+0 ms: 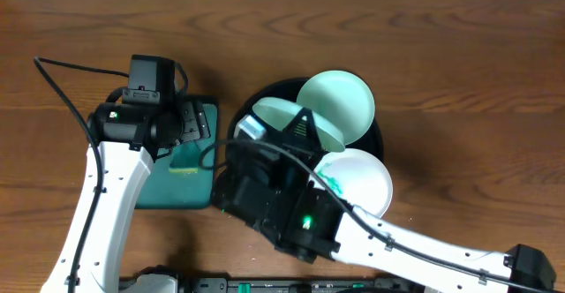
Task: Clean dirty plates on tray and stack at the side
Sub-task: 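Lift the plate and carry it right, setting it on the table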
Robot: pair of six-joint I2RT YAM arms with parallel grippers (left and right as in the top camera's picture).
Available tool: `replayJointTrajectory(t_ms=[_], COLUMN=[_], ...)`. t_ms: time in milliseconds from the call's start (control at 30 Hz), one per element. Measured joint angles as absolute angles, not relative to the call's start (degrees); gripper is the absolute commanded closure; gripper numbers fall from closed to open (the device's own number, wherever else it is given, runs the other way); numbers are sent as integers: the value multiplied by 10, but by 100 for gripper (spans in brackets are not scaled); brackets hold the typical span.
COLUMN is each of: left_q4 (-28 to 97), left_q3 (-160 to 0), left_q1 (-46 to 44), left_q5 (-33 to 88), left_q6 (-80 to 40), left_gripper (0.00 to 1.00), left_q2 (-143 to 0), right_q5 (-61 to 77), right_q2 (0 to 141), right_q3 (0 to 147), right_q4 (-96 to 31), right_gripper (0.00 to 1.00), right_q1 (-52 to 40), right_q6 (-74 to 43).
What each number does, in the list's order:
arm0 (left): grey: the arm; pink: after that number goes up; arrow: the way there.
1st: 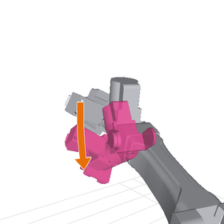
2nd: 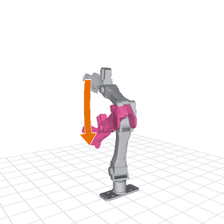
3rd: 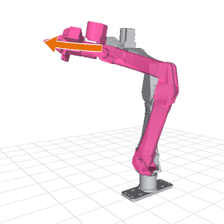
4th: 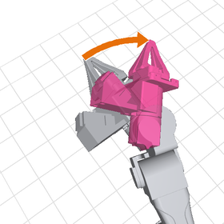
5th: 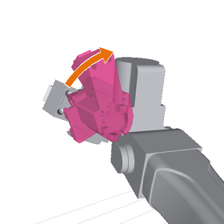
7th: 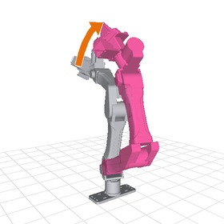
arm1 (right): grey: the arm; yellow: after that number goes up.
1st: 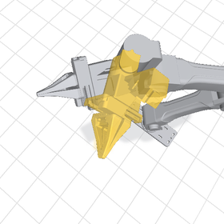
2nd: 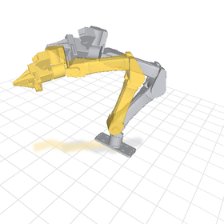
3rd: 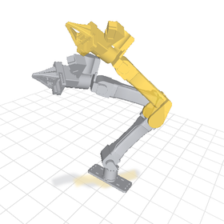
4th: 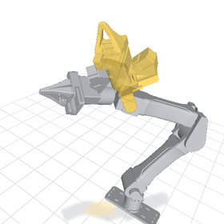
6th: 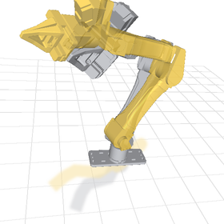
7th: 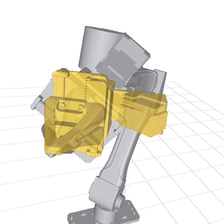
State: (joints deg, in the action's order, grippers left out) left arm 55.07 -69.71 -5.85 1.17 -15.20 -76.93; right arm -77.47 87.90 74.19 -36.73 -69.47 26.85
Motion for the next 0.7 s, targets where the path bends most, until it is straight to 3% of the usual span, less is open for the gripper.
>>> replayJointTrajectory(t_ms=[333, 700], left_q4=[551, 553], left_q3=[-697, -697], left_q1=[-58, -58], left_q5=[12, 12], left_q6=[-152, -152], left_gripper=[18, 18], left_q2=[-769, -769], right_q5=[-823, -795], right_q2=[881, 888], right_q3=[742, 742], right_q4=[-345, -354], right_gripper=[99, 99], right_q1=[-708, -711], right_q6=[293, 242])
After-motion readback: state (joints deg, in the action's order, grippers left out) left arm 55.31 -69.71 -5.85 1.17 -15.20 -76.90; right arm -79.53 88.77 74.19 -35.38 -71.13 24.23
